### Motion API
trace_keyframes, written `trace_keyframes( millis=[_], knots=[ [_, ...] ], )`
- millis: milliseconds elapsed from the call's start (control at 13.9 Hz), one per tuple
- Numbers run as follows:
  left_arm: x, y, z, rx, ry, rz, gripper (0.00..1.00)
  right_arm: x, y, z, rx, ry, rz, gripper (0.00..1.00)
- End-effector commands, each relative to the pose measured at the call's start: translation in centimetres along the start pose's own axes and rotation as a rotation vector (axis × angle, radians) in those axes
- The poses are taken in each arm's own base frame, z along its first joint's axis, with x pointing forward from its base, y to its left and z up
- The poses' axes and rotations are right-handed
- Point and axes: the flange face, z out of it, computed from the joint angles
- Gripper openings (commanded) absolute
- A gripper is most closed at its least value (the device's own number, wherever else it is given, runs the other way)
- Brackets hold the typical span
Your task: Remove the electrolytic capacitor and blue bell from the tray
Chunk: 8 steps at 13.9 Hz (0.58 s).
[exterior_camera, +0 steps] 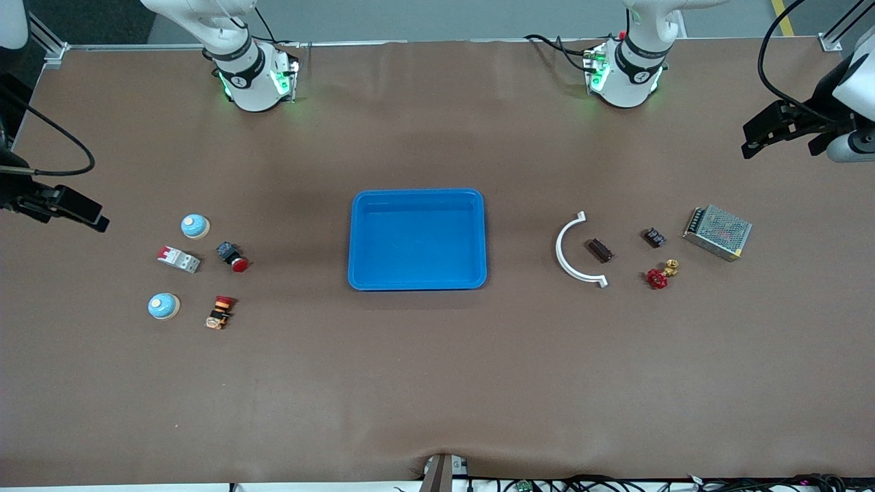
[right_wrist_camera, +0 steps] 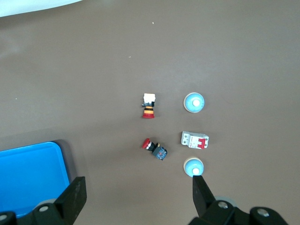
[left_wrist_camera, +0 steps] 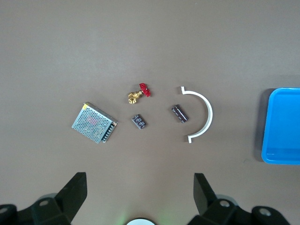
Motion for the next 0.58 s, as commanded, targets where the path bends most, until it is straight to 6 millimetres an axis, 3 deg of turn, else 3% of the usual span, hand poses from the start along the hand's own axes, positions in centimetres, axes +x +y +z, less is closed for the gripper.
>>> trace_keyframes(
  millis=[0,503],
  knots=[
    [-0.22,-0.22,-0.63,0.014,0.004,0.011,1.00,0.41,-0.36,0.37,-0.009,0.008,0.002,1.00],
    [-0.67,0.11,-0.79,0.013,-0.009,0.018,1.00,0.67,-0.56,0.76,-0.008,0.009,-0.001,1.00]
  ],
)
